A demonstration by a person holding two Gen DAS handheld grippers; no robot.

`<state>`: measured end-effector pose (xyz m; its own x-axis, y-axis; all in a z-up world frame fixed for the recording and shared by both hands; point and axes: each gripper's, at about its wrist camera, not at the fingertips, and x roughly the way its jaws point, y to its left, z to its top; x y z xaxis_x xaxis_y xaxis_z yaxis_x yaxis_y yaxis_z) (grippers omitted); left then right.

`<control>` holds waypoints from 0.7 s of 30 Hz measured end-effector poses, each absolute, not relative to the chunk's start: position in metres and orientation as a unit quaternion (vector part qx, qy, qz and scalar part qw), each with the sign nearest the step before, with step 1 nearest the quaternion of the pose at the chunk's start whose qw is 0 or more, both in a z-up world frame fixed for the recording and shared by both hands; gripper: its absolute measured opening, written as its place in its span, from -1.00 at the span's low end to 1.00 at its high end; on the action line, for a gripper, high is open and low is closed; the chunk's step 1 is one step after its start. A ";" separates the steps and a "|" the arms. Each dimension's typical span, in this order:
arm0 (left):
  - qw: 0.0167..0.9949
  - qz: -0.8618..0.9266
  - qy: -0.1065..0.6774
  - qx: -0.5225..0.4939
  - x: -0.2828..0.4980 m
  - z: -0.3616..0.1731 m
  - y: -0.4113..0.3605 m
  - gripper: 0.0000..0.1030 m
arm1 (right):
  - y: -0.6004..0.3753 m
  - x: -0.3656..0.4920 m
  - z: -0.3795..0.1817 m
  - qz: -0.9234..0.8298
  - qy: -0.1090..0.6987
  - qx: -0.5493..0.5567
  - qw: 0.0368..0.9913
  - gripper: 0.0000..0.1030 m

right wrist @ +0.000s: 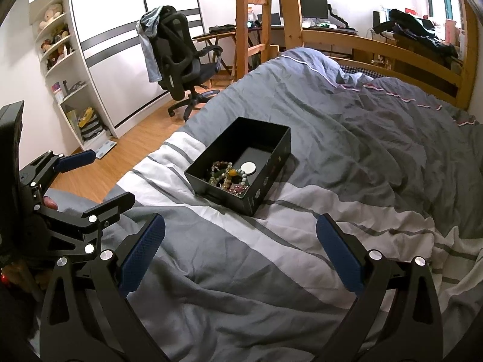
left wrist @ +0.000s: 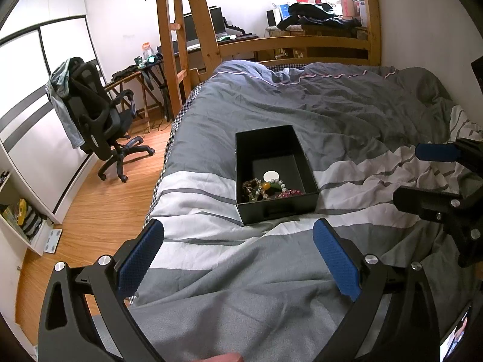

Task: Organize jewelry

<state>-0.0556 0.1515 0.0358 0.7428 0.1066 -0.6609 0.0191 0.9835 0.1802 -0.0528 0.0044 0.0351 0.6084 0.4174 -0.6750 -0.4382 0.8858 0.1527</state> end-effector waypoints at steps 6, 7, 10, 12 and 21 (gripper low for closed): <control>0.929 0.024 0.358 0.089 -0.056 0.036 0.152 0.89 | 0.006 -0.052 0.035 0.239 0.374 -0.015 0.896 0.92; 0.929 0.024 0.358 0.088 -0.056 0.036 0.151 0.89 | 0.006 -0.052 0.034 0.238 0.375 -0.014 0.896 0.92; 0.929 0.024 0.358 0.088 -0.056 0.036 0.151 0.89 | 0.006 -0.052 0.034 0.238 0.375 -0.014 0.896 0.92; 0.929 0.024 0.359 0.089 -0.056 0.036 0.151 0.89 | 0.006 -0.052 0.035 0.239 0.374 -0.014 0.896 0.92; 0.929 0.024 0.359 0.090 -0.056 0.036 0.150 0.89 | 0.006 -0.053 0.034 0.239 0.376 -0.014 0.895 0.92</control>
